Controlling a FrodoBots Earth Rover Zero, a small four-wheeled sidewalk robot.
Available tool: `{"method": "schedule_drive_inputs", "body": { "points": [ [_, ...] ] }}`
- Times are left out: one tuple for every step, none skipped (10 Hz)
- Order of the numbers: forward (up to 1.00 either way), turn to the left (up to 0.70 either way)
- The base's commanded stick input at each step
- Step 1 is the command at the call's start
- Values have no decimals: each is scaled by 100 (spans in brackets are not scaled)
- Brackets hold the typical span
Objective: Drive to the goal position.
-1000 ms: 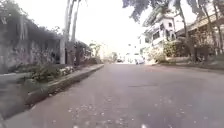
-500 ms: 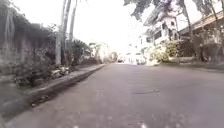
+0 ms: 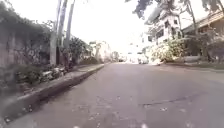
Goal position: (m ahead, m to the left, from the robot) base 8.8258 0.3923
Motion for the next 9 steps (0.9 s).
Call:
{"method": "schedule_drive_inputs", "body": {
  "points": [
    [100, 0],
    [100, 0],
    [100, 0],
    [100, 0],
    [100, 0],
    [100, 0],
    [100, 0],
    [100, 0],
    [100, 0]
  ]
}}
